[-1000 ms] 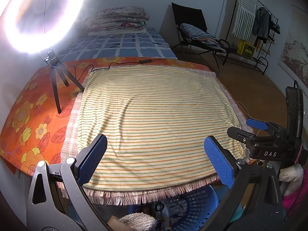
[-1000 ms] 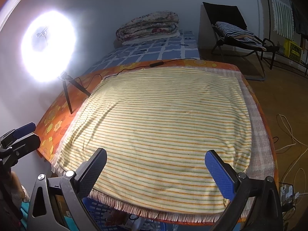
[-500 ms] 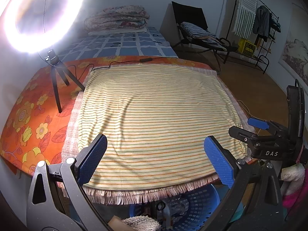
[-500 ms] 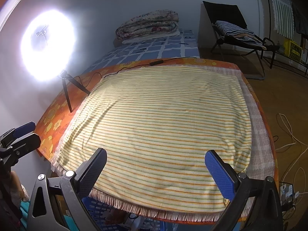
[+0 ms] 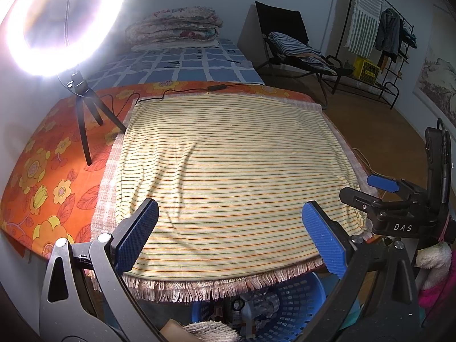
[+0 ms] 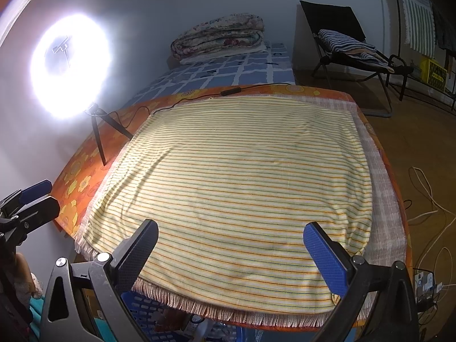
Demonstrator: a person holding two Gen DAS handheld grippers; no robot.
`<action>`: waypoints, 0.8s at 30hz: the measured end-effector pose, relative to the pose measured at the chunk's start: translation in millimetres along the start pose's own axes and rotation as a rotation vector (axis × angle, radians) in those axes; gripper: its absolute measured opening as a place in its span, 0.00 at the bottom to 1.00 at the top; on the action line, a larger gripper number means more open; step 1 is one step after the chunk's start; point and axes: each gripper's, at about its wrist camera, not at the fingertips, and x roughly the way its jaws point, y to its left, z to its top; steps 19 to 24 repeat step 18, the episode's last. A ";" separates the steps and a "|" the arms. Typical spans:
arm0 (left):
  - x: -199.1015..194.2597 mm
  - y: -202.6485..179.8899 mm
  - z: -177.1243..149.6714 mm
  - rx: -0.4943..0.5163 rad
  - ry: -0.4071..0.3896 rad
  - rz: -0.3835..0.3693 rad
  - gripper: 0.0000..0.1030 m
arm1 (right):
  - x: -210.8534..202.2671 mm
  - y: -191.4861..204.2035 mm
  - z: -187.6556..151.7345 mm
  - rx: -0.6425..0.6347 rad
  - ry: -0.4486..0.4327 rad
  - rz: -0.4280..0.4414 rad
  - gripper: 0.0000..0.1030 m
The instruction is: Collect trash
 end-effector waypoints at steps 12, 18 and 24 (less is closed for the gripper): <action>0.5 2.2 -2.0 0.002 -0.001 0.005 0.99 | 1.9 0.8 -0.9 0.001 0.004 -0.001 1.00; 2.1 5.9 -3.3 0.004 -0.001 0.014 0.99 | 2.4 0.7 -1.3 0.002 0.005 -0.001 1.00; 2.1 5.9 -3.3 0.004 -0.001 0.014 0.99 | 2.4 0.7 -1.3 0.002 0.005 -0.001 1.00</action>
